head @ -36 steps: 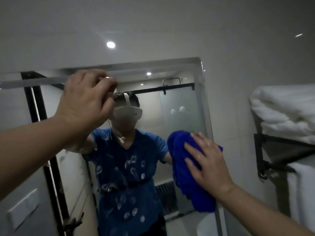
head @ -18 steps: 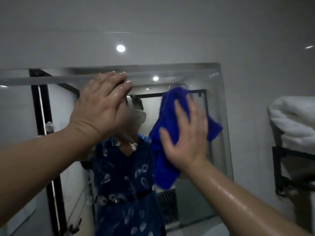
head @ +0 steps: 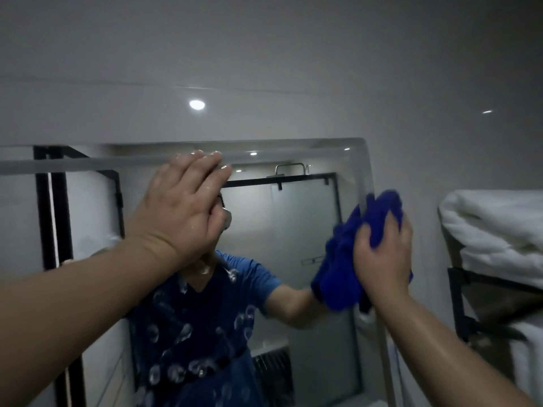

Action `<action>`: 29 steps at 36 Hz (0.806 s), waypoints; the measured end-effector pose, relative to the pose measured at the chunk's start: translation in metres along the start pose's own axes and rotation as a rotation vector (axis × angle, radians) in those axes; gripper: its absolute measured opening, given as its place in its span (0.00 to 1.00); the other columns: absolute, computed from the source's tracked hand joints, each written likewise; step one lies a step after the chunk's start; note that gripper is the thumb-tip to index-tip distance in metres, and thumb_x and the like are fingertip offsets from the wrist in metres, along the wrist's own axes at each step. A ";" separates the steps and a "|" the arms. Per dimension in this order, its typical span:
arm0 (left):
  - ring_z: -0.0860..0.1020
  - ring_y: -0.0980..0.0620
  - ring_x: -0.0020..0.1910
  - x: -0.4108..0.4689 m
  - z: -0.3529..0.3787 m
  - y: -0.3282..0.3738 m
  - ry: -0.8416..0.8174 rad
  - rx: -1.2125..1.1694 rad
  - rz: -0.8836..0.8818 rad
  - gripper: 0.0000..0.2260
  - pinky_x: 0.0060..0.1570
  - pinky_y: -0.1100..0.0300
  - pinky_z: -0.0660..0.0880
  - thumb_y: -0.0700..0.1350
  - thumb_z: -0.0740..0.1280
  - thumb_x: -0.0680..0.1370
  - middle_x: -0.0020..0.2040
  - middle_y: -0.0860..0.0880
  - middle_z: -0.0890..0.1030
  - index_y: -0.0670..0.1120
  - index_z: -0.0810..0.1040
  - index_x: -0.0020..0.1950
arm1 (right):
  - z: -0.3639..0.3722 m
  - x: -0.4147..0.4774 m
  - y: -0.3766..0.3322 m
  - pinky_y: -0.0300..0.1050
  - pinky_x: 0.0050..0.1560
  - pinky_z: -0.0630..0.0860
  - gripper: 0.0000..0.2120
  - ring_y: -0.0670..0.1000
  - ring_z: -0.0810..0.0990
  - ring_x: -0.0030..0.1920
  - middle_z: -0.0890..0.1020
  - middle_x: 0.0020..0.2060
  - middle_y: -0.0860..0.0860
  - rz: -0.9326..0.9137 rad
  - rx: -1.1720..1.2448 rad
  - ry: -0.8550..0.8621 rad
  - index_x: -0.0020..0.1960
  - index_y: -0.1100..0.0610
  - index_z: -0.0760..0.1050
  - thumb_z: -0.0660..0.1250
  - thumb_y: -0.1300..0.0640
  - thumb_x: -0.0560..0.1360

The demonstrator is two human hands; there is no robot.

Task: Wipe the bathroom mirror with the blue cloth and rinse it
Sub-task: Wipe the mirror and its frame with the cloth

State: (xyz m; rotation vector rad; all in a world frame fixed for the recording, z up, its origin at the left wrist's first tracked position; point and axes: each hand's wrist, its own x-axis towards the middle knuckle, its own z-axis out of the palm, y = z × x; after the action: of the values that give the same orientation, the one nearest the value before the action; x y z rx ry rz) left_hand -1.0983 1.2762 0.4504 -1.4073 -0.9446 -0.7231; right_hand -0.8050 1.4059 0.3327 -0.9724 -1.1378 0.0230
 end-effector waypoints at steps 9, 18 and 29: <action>0.72 0.39 0.74 0.000 -0.008 -0.004 -0.136 -0.075 -0.024 0.25 0.74 0.40 0.68 0.48 0.61 0.77 0.75 0.43 0.76 0.43 0.78 0.73 | 0.061 -0.033 -0.161 0.57 0.87 0.46 0.34 0.57 0.54 0.87 0.58 0.86 0.55 -0.390 -0.105 -0.080 0.86 0.51 0.61 0.59 0.42 0.82; 0.70 0.48 0.71 0.020 -0.081 -0.069 -0.117 -0.082 -0.171 0.19 0.72 0.43 0.66 0.48 0.58 0.79 0.71 0.49 0.75 0.49 0.75 0.70 | 0.051 -0.130 -0.081 0.61 0.86 0.49 0.37 0.55 0.53 0.87 0.59 0.87 0.51 -0.585 -0.223 -0.288 0.84 0.48 0.65 0.64 0.42 0.77; 0.68 0.49 0.42 -0.029 -0.087 -0.162 -0.159 0.218 -0.432 0.14 0.49 0.48 0.66 0.54 0.55 0.83 0.43 0.49 0.72 0.48 0.73 0.46 | 0.047 -0.135 -0.064 0.63 0.81 0.57 0.37 0.61 0.63 0.84 0.64 0.84 0.54 -0.576 -0.339 -0.264 0.83 0.53 0.67 0.61 0.41 0.77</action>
State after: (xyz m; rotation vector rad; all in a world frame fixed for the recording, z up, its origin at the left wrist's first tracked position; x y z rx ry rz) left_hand -1.2438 1.1764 0.5089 -1.0902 -1.4340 -0.8031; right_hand -0.9320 1.3331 0.2776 -0.9194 -1.6703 -0.5345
